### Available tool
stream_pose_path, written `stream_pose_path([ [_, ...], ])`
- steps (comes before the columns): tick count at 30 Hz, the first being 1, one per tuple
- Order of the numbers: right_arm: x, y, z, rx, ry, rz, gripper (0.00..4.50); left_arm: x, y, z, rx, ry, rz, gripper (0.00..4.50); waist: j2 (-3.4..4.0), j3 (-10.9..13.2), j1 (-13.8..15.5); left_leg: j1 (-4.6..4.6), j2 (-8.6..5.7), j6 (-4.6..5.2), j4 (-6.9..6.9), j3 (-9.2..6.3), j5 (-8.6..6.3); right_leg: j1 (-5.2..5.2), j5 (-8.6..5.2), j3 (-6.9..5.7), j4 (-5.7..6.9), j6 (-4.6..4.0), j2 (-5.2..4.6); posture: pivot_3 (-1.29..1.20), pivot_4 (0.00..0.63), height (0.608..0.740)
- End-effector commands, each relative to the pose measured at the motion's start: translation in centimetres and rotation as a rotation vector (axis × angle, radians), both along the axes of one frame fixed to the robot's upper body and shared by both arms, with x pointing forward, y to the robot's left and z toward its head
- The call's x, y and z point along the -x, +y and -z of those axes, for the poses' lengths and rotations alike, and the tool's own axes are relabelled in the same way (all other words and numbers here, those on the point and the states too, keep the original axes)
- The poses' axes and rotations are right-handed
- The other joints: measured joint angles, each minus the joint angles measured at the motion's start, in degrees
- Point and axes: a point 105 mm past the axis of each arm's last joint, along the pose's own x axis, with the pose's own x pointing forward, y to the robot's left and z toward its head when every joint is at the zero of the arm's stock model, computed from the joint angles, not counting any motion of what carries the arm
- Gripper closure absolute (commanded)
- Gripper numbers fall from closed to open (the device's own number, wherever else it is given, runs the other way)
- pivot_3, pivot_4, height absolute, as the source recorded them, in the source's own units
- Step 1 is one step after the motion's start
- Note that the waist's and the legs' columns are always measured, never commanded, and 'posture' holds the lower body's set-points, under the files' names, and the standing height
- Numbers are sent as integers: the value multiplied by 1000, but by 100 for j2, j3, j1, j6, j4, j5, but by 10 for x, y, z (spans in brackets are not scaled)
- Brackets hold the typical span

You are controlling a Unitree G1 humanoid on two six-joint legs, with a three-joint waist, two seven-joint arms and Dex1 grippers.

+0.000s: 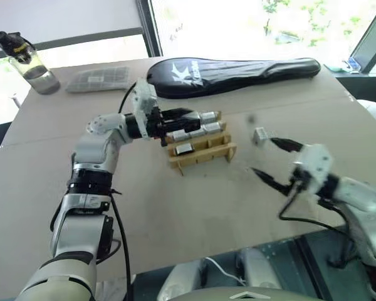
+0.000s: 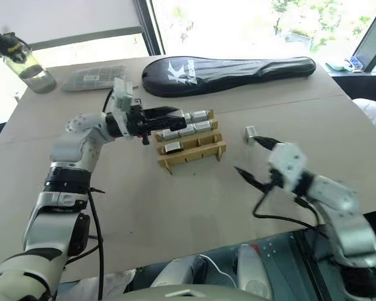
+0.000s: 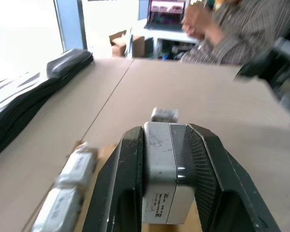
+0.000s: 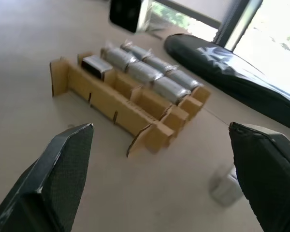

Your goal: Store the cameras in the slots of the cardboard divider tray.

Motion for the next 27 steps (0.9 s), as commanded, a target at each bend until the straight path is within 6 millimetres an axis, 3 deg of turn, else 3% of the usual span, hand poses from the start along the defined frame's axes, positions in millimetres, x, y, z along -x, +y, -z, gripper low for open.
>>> stream_pose_path([
  [1, 32, -16, -15, -128, 61, -64, 49, 0, 1, -3, -33, -78, 38, 3680, -2, 1, 33, 0, 0, 1, 1, 0, 0, 2, 0, 0, -2, 0, 0, 0, 150, 740],
  [7, 70, -45, 4, -135, 263, -94, 49, 1, -1, 12, -11, -39, 76, 3680, -5, 1, 88, 0, -4, 8, 9, 8, -4, 9, 1, 7, -3, 2, -3, 0, 150, 740],
  [20, 70, -51, -10, -174, 220, -143, 49, 5, 0, 33, -34, 39, 111, 3680, -8, 3, 98, 4, -3, 8, 12, 10, -4, 10, 2, 8, 3, 4, -3, 0, 150, 740],
  [27, 71, -51, -15, -188, 204, -137, 49, -4, -20, 30, 54, 22, 111, 3680, -13, 1, 116, 4, -4, 8, 16, 7, -4, 13, 2, 4, 3, 4, -5, 0, 150, 740],
])
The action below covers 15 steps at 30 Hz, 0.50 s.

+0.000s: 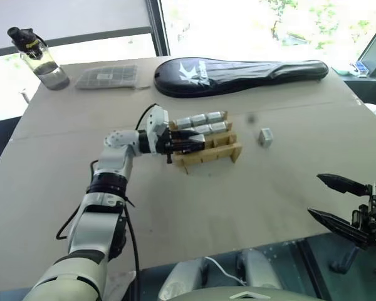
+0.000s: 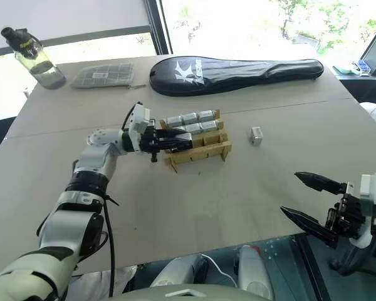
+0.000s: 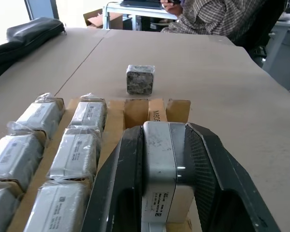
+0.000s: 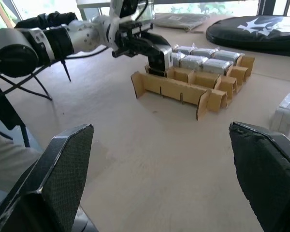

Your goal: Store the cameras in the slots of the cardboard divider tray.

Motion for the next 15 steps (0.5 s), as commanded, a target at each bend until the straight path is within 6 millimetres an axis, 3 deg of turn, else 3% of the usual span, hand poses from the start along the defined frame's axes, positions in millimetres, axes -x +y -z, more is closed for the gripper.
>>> stream_pose_path([
  [1, 4, -1, -9, 8, -41, 2, 49, -7, -9, -19, 57, -53, 0, 3680, -1, 1, 1, 0, 0, 0, 0, 0, 0, 0, 0, 0, 0, 0, 0, 0, 150, 740],
  [8, 5, -1, -12, 5, -47, 15, 49, -13, -19, -12, 16, -101, 8, 3680, -2, 1, -18, 0, 0, 0, -1, 3, 0, -1, 0, 4, 1, 0, 1, 0, 150, 740],
  [15, 6, 1, -14, -16, -57, 23, 49, -14, -17, -7, 4, -100, 7, 3680, -3, 1, -14, 0, 0, 0, 0, 2, 0, -1, 0, 3, 1, 0, 0, 0, 150, 740],
])
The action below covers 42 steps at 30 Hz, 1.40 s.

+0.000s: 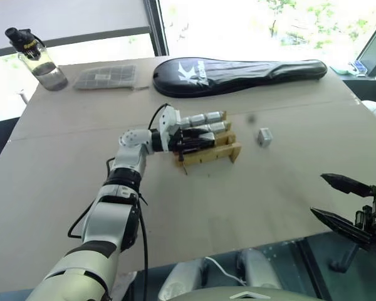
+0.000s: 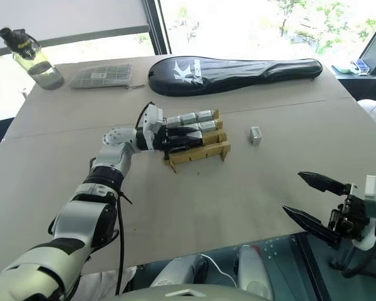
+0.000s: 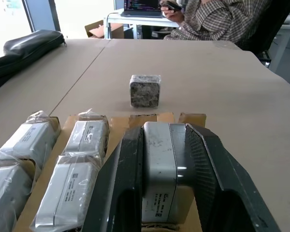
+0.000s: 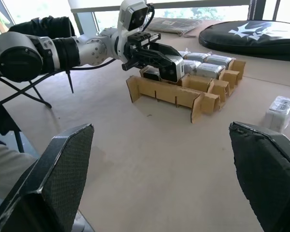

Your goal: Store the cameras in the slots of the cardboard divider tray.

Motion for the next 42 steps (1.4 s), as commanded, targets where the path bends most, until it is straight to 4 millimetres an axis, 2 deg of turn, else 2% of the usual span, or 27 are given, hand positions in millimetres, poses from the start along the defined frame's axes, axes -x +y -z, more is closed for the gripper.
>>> stream_pose_path([
  [1, 3, 2, -10, -7, -51, -2, 49, -5, 1, -14, 12, -49, -5, 3680, 0, 0, 1, 0, 0, 0, 0, 0, 0, 0, 0, 0, 0, 0, 0, 0, 150, 740],
  [6, 4, 2, -10, -13, -52, -2, 49, -7, 4, -13, -7, -62, -22, 3680, 0, 0, 0, 0, 0, 0, 0, -1, 0, 0, 0, 0, 0, 0, 0, 0, 150, 740],
  [14, 4, 1, -11, -19, -54, 0, 49, -5, 3, 1, -54, -42, -17, 3680, 0, 0, -2, 0, 0, 0, 0, 0, 0, 0, 0, 0, 1, 0, 0, 0, 150, 740],
  [17, 3, 1, -11, -18, -55, 2, 49, 0, 7, 10, -103, 22, 22, 3680, 0, 0, -8, 0, 0, 0, 0, 0, 0, 0, 0, 0, 1, 0, 1, 0, 150, 740],
  [19, 3, 1, -11, -18, -54, 2, 0, -3, 7, 7, -83, 23, 0, 2687, 1, -2, -9, 1, 0, 0, 0, 0, 0, -1, 0, 1, 1, 0, 2, 0, 150, 740],
  [21, 3, 1, -11, -18, -54, 1, 0, -5, 6, 5, -64, 31, -15, 1989, 0, -3, -4, 1, 0, 0, 0, 0, 0, 0, 0, 0, 2, 0, 1, 0, 150, 740],
  [23, 2, 1, -11, -20, -54, 0, 0, -6, 7, 5, -67, 15, -22, 1059, 0, -3, -2, 1, 0, 0, 3, 0, 0, 0, 0, 0, 4, 0, 1, 0, 150, 740],
  [24, 2, 1, -11, -21, -54, 0, 0, -5, 7, 5, -70, 18, -20, 861, 0, -3, -2, 1, 0, 0, 4, 0, 0, 0, 0, 0, 5, 0, 1, 0, 150, 740],
  [25, 1, 2, -11, -19, -54, -2, 0, -6, 7, 3, -64, -2, -25, 242, 0, -3, -2, 1, 0, 0, 4, 0, 0, 0, 0, 0, 6, 0, 1, 0, 150, 740],
  [28, -4, 1, -10, -4, -63, 8, 0, -6, 10, -14, -5, -36, -27, 118, -1, -3, -3, 1, 0, 0, 4, 0, 0, 0, 0, 0, 6, 0, 1, 0, 150, 740],
  [31, -28, -3, -4, 90, -87, 109, 0, 5, 11, -43, 63, -85, 23, 118, -2, -2, -27, 0, 0, 0, 5, 0, 0, -1, 0, 1, 7, 0, 1, 0, 150, 740],
  [35, -72, 1, 10, 161, -93, 277, 0, 34, 21, -73, 107, -115, 86, 118, -2, -2, -76, 1, 1, 0, 5, 6, 0, -7, 0, 8, 18, 0, 1, 0, 150, 740],
  [37, -91, 11, 15, 164, -113, 319, 0, 46, 29, -78, 102, -105, 86, 118, 3, -5, -131, 7, 7, -2, -1, 11, 1, -10, 0, 13, 21, -1, 5, 0, 150, 740],
  [39, -113, 24, 22, 165, -109, 371, 0, 58, 45, -76, 36, -83, 59, 118, 3, -6, -151, 7, 7, -2, -3, 13, 1, -14, -1, 17, 27, -1, 5, 0, 150, 740],
  [42, -147, 33, 25, 138, -92, 496, 0, 70, 63, -78, -20, -96, 1, 118, 3, -5, -187, 14, 8, -2, -5, 27, 1, -15, -1, 26, 32, -1, 12, 0, 150, 740],
])
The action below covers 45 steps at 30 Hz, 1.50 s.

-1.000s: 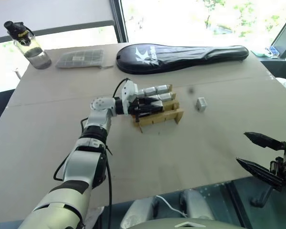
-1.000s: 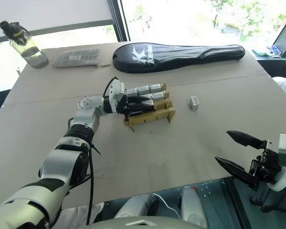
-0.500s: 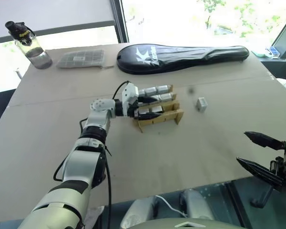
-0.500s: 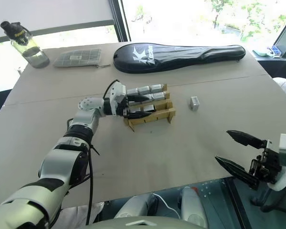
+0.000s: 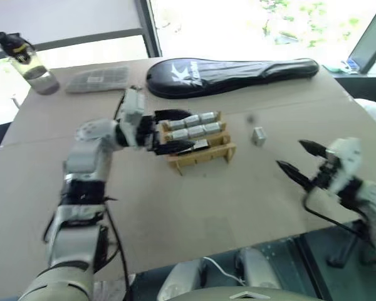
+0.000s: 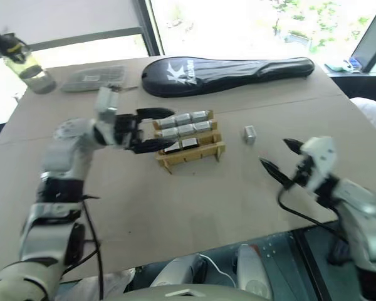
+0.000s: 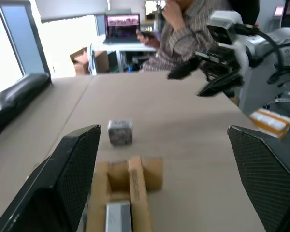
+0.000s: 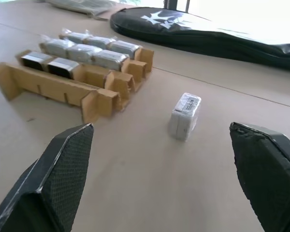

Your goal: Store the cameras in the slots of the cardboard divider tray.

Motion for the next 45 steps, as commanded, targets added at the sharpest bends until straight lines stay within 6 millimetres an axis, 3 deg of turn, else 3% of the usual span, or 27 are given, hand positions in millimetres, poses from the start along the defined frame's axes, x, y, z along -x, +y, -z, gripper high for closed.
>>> stream_pose_path([
  [1, -34, 2, 3, -9, 5, 174, 0, 16, 17, -25, -1, -73, -55, 118, 0, 1, 27, 1, -1, 0, 0, 4, 0, -1, 0, 2, 3, 0, -1, 0, 150, 740],
  [9, -68, 17, 12, -83, 105, 269, 0, 40, 54, -19, -123, -54, -224, 118, 10, 7, 91, -1, -4, 0, -20, -2, 0, -7, 0, -28, -30, -1, -2, 0, 150, 740],
  [16, -79, 26, 11, -84, 115, 221, 0, 48, 68, -15, -124, -55, -324, 118, 13, 9, 9, 0, -1, 0, -30, -2, 0, -7, 0, -28, -32, -1, 0, 0, 150, 740],
  [19, -81, 30, 15, -88, 143, 195, 836, 50, 69, -10, -128, -46, -336, 0, 16, 10, 2, 0, -1, 0, -35, 2, 0, -6, 0, -24, -32, -1, 0, 0, 150, 740],
  [24, -86, 35, 18, -92, 164, 174, 3235, 51, 68, -9, -108, -45, -344, 0, 17, 11, 3, 0, 0, 0, -35, 3, 0, -6, 0, -23, -32, -1, -1, 0, 150, 740],
  [26, -87, 37, 19, -108, 182, 167, 3832, 51, 67, -9, -104, -45, -345, 0, 17, 11, 0, 0, 0, 0, -35, 5, 0, -7, 0, -22, -32, -1, -1, 0, 150, 740],
  [31, -90, 39, 15, -107, 170, 154, 3829, 50, 69, -9, -102, -45, -349, 0, 17, 11, -14, 0, 0, 0, -39, 5, 0, -8, 0, -21, -33, -1, 0, 0, 150, 740],
  [35, -89, 45, -9, -88, 64, 87, 3829, 51, 70, -9, -97, -41, -354, 0, 23, 15, -17, 0, 0, 0, -40, 6, 0, -8, 0, -21, -34, -1, 0, 0, 150, 740],
  [40, -72, 76, -37, 192, -186, -236, 3829, 50, 71, -8, -97, -39, -358, 0, 35, 22, -20, 0, 0, 0, -43, 7, 0, -9, 0, -21, -38, -1, 0, 0, 150, 740],
  [45, -61, 101, -54, 265, -302, -478, 3829, 48, 70, -8, -95, -39, -354, 0, 33, 21, -99, 0, 8, 0, -52, 5, 0, -8, 0, -23, -46, -1, 1, 0, 150, 740],
])
